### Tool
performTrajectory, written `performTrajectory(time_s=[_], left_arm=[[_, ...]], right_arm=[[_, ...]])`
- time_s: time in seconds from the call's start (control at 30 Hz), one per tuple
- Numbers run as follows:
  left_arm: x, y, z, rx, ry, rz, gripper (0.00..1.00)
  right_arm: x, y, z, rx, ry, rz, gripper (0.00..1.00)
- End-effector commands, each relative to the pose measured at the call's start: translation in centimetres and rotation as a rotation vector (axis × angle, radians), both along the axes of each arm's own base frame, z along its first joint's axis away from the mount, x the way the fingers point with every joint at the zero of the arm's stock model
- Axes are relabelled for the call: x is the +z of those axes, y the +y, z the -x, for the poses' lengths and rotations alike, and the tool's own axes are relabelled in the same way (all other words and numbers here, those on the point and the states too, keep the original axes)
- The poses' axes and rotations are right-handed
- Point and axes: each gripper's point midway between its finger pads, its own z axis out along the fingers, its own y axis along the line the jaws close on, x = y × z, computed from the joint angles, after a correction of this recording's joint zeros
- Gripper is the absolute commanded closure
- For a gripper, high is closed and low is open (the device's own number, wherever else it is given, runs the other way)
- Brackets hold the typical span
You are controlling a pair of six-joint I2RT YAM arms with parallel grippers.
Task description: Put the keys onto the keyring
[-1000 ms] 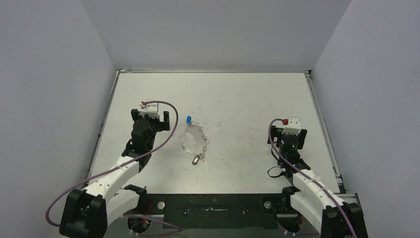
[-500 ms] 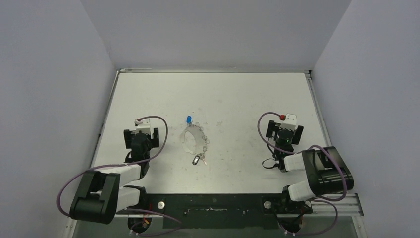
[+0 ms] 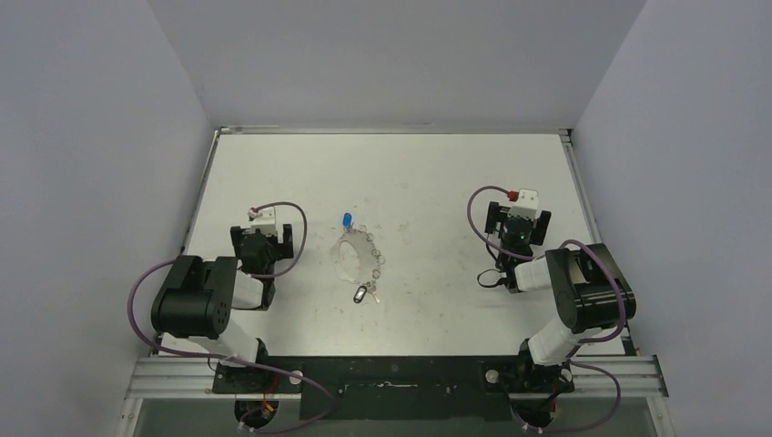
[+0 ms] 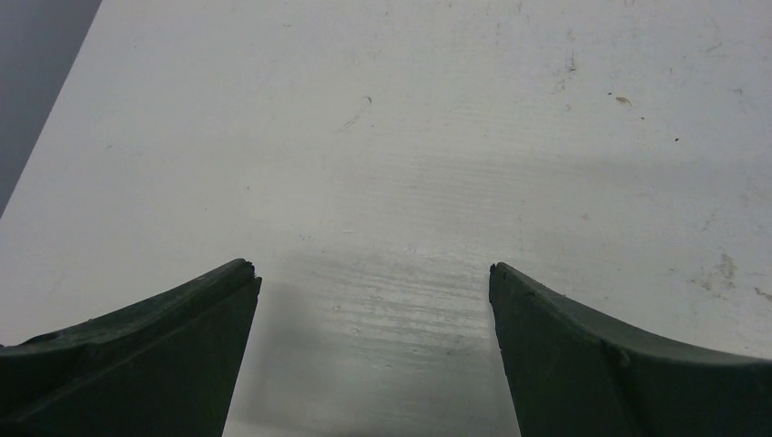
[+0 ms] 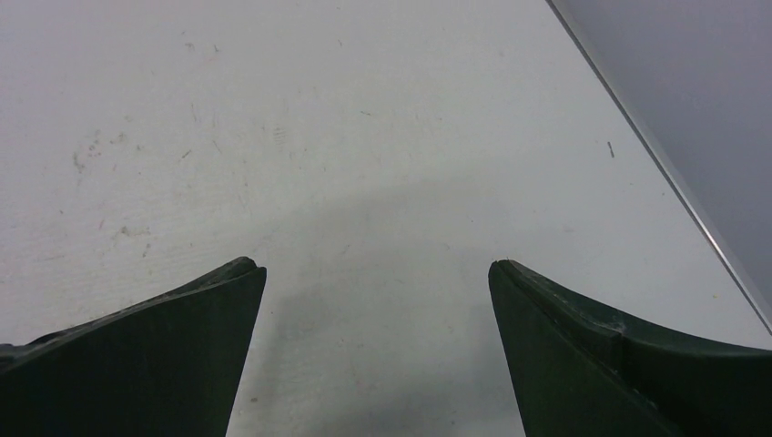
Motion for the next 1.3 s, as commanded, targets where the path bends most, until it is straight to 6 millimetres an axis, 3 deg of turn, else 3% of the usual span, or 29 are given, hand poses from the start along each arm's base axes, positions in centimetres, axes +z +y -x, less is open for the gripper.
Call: performTrajectory(time_s=[0.0,1.27], left_arm=[[2.84,-0.15,-2.76,-0.028,-0.134,0.027,0.03],[2.36,0.14,-2.95,-0.013,-0.097,0.049,0.03]], right_arm=[[-0.29,-0.34,0.09,-0.015,0.021,-0.008,0.0],[-0.28,-0.33,0.1,-0.014,0.019,-0.009,0.0]])
